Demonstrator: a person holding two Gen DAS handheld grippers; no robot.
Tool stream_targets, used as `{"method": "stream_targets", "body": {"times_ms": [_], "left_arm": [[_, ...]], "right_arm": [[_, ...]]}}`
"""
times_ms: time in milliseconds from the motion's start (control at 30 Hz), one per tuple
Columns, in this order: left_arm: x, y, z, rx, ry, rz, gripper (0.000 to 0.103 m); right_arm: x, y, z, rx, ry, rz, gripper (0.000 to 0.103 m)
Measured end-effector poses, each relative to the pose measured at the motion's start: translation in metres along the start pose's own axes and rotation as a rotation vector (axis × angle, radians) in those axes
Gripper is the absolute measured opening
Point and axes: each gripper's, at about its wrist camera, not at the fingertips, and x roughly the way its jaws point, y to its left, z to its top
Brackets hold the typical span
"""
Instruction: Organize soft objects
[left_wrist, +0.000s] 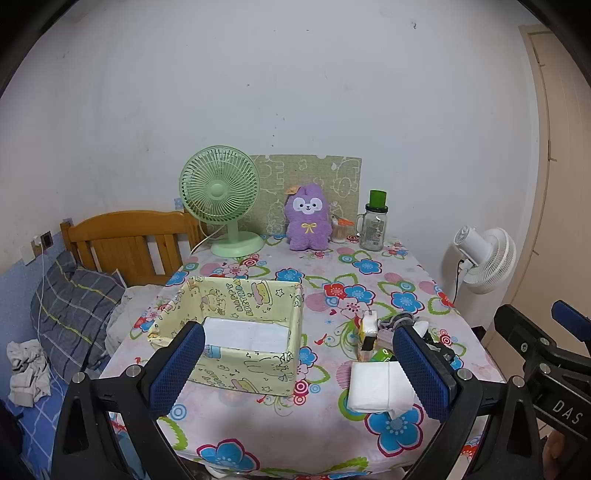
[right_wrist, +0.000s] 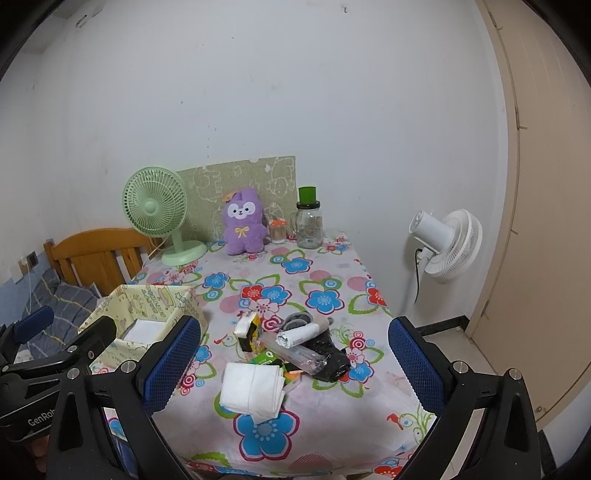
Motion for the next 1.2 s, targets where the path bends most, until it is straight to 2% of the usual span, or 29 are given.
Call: {"method": "stream_targets", "body": {"times_ms": [600, 1200], "left_arm": [[0.0002, 0.0008, 0.0014, 0.007, -0.001, 0.002, 0.102], [0.0014, 0.0002, 0.0006, 0.003, 0.000, 0.001, 0.102]], "right_arm": [[-0.0038, 0.0011, 0.0034, -0.014, -0.027, -0.025, 0.103], [0.0020, -0.0030, -0.0026, 0.005, -0.003, -0.011, 0.103]]}}
